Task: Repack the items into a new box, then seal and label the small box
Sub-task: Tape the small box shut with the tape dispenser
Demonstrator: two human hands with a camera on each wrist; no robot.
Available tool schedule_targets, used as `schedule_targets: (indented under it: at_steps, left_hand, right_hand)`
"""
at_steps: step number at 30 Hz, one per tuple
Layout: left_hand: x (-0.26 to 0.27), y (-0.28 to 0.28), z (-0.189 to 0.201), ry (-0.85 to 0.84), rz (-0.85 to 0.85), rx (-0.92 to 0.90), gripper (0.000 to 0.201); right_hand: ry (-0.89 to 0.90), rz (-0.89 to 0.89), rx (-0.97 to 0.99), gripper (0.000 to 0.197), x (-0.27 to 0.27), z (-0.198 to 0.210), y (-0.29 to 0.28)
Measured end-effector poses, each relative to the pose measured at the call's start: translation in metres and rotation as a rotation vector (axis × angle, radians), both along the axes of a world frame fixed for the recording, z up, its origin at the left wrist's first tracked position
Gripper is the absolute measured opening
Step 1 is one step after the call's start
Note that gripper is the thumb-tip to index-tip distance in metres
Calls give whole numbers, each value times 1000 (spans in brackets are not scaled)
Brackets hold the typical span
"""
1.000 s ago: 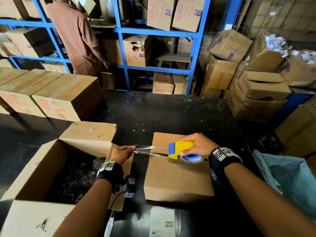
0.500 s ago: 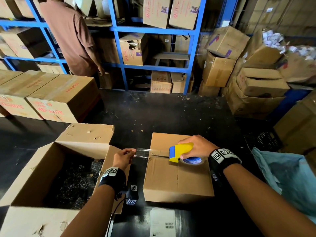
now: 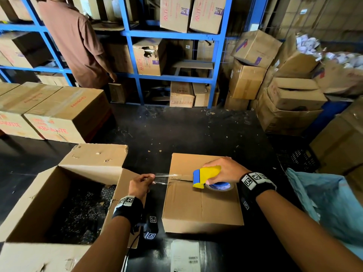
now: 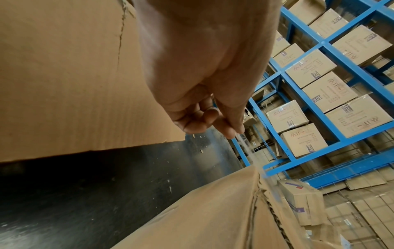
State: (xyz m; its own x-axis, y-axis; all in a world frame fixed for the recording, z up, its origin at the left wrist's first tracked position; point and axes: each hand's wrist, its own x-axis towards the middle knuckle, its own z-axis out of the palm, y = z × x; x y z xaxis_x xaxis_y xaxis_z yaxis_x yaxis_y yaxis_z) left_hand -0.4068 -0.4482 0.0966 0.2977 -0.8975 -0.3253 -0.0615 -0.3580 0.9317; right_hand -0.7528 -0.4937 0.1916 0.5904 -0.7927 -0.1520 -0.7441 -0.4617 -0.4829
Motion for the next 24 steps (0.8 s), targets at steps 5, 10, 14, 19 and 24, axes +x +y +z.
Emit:
schedule_targets:
  at_steps: [5,10,14,19,24]
  left_hand:
    - [-1,1,-7,-27,25,13,8]
    - [-1,-1,-14,-40,31,51,9]
    - [-4,-1,-19,-40,33,90,9]
    - [-5,-4,-32,-40,50,130,8]
    - [-11,-5,-39,-50,25,126,8]
  right_hand:
    - [-16,6,15,44,0,-2,-2]
    - [-10,7,17,35,3,-1,-3]
    - [-12,7,19,32,4,0,-2]
    - [2,-6,36,44,4,2,0]
    - [3,-25,48,45,5,0,-1]
